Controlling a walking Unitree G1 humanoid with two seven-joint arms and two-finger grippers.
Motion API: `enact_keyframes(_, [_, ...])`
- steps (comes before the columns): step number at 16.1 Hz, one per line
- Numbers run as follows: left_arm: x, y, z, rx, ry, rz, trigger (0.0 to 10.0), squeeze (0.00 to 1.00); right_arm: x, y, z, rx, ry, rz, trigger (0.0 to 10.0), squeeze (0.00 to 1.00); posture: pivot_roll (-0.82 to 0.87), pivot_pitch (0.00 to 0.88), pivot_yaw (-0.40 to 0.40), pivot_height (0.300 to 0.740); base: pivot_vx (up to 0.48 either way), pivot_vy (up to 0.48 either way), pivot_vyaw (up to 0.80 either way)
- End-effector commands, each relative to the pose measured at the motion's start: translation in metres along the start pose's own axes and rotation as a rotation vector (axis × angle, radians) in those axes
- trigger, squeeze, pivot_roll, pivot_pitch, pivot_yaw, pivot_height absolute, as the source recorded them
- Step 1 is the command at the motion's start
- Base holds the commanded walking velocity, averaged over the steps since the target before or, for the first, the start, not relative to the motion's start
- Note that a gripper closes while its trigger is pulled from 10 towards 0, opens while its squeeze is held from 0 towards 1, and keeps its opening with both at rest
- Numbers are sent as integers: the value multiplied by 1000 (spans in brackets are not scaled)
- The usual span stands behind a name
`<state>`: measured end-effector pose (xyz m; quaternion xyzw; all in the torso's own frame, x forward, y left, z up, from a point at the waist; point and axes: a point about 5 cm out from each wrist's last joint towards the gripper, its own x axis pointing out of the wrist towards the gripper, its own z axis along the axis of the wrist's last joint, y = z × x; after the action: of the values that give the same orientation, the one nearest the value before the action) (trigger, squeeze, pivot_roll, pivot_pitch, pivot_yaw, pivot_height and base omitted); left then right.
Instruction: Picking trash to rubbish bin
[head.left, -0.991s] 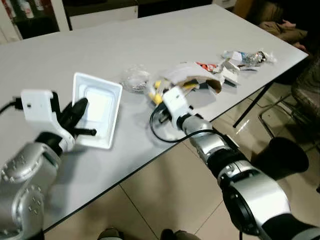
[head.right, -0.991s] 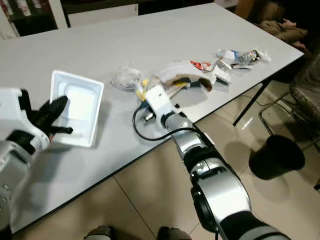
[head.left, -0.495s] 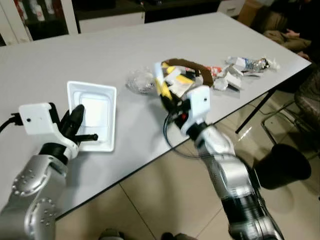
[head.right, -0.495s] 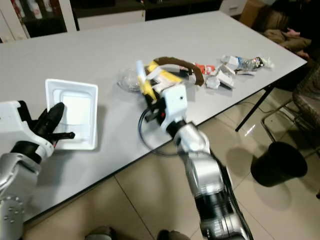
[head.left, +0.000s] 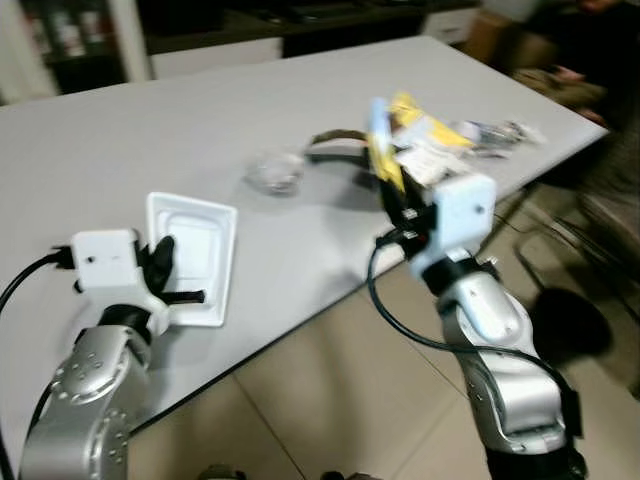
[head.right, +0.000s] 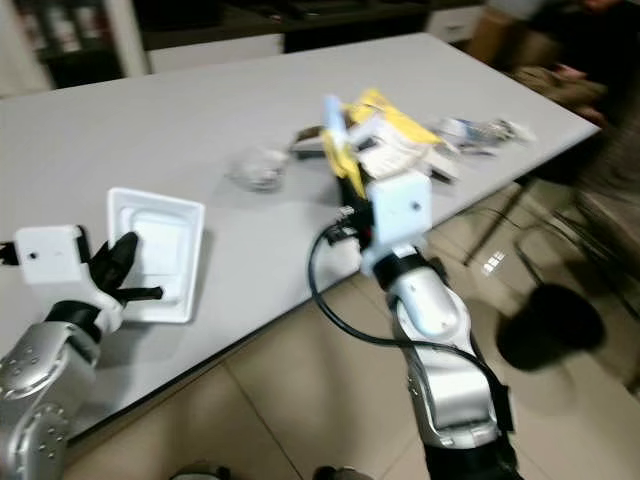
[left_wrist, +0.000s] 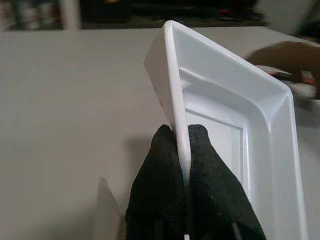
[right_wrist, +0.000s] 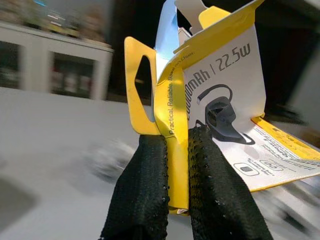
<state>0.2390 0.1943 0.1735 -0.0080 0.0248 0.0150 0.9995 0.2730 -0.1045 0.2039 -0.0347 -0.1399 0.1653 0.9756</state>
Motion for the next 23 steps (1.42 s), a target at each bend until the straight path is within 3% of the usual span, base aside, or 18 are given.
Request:
enact_keyframes(1, [2,-8,2,21,-21,-13,10000,0,-7,-8,0,-10,13,-45,10000,0,69,21,-102,740,0,0,-788])
enact_keyframes(3, [3,-15,-1,72,-29,-56,10000,0,-17,-8,-9,-3,62,-62,10000,0,63,23,-98,740,0,0,-800])
enact_keyframes(5, [3,-24,-5,189,-41,-117,10000,0,-29,-8,-22,36,121,-91,10000,0,57,31,-91,740,0,0,-800])
enact_keyframes(10, [6,-31,-11,214,-70,-146,10000,0,-48,-16,-42,22,203,-178,10000,0,29,46,-66,740,0,0,-744])
enact_keyframes(13, [8,-33,-15,235,-67,-173,10000,0,-54,-14,-58,20,302,-179,10000,0,15,49,-62,740,0,0,0])
enact_keyframes(15, [9,-34,-19,253,-62,-185,10000,0,-58,-11,-71,-21,378,-151,10000,0,13,51,-62,740,0,-362,0])
enact_keyframes(16, [10,-35,-20,261,-60,-188,10000,0,-59,-10,-76,-92,395,-152,10000,0,15,53,-62,740,0,-446,0])
enact_keyframes(18, [11,-35,-21,271,-62,-188,10000,0,-60,-8,-81,-172,403,-139,10000,0,15,55,-60,740,0,-474,0])
enact_keyframes(20, [11,-35,-21,281,-63,-191,10000,0,-60,-9,-82,-160,413,-135,10000,0,14,54,-58,740,0,-480,0])
enact_keyframes(23, [13,-36,-22,286,-65,-198,10000,0,-58,-11,-74,-159,344,-151,10000,0,11,52,-51,740,0,-480,0])
